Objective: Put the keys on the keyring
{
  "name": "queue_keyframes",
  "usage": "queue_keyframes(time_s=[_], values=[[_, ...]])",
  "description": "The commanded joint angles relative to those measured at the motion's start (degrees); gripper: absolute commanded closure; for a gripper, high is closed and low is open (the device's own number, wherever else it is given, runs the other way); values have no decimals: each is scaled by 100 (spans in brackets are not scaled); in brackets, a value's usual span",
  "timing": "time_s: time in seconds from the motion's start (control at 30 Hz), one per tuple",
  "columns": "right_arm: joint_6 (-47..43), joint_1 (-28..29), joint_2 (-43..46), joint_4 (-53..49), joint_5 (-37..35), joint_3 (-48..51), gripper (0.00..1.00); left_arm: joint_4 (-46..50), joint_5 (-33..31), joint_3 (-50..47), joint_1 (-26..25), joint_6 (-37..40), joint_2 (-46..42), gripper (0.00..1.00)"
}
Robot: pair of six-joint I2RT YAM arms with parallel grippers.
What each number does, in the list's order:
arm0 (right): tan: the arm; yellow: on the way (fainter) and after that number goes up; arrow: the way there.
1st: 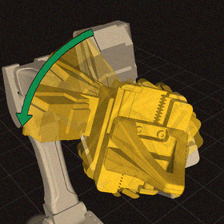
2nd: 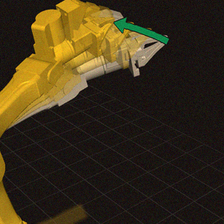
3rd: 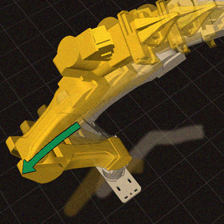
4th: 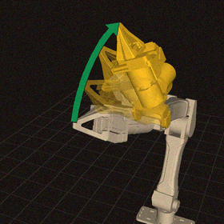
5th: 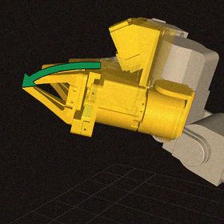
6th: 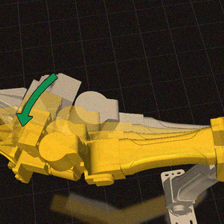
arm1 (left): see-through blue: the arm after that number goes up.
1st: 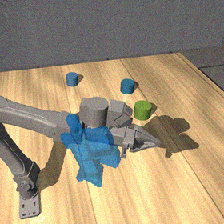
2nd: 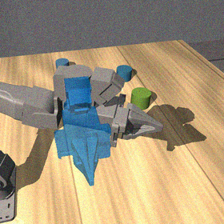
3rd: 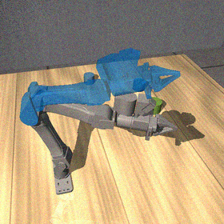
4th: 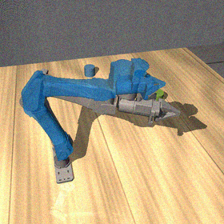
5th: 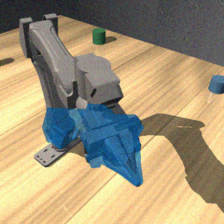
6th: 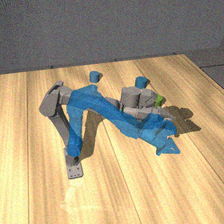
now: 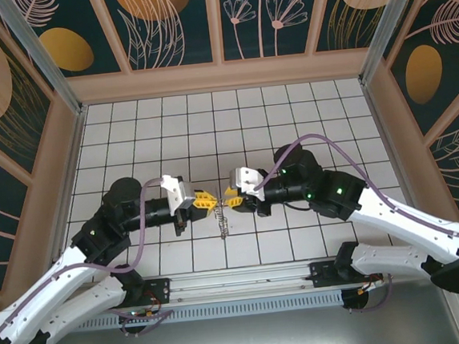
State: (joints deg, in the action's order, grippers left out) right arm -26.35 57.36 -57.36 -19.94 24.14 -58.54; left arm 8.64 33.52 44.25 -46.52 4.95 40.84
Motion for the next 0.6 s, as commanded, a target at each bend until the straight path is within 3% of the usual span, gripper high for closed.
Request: queue_keyframes(time_s=[0.0,0.37,0.57], values=[[260,-59,94,563,452,153,81,-1056,400,-193,-32,-399,-118,100],[350,-58,508,1045,934,385,73,-1240,419,-390,-25,-512,-175,100],[341,-58,568,595,471,342,70,-1244,433,-358,-32,-497,-164,100]])
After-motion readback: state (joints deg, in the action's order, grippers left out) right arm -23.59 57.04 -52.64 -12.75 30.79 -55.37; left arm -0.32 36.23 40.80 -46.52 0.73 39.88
